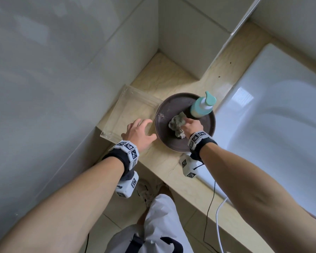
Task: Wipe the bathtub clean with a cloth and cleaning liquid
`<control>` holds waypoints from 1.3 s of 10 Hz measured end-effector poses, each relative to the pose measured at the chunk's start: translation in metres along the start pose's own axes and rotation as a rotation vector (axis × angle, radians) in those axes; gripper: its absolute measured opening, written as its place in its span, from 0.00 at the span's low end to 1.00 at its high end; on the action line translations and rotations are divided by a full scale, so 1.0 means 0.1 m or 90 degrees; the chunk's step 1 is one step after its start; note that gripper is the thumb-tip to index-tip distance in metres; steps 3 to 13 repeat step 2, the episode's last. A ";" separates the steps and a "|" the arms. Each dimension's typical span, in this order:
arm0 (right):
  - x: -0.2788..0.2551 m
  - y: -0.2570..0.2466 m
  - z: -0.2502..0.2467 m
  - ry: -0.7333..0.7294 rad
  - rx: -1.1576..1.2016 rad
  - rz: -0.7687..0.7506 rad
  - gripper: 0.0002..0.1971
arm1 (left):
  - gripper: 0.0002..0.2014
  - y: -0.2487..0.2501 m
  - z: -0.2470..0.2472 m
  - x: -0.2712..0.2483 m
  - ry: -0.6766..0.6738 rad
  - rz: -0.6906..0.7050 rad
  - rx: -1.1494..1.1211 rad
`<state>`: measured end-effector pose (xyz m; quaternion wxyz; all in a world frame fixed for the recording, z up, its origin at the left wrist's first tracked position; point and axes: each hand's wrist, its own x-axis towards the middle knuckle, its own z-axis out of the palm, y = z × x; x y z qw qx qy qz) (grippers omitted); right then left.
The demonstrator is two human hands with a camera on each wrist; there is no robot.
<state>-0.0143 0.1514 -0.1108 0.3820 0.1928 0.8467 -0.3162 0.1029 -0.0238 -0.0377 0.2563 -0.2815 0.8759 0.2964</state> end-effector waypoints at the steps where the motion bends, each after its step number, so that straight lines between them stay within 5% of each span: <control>1: -0.02 0.05 -0.06 -0.026 0.002 -0.021 0.21 | 0.26 0.04 -0.07 -0.11 0.010 -0.008 -0.013; 2: -0.17 0.05 -0.19 -0.066 -0.017 -0.040 0.13 | 0.23 0.11 -0.18 -0.18 0.057 -0.020 0.006; 13: -0.17 0.05 -0.19 -0.066 -0.017 -0.040 0.13 | 0.23 0.11 -0.18 -0.18 0.057 -0.020 0.006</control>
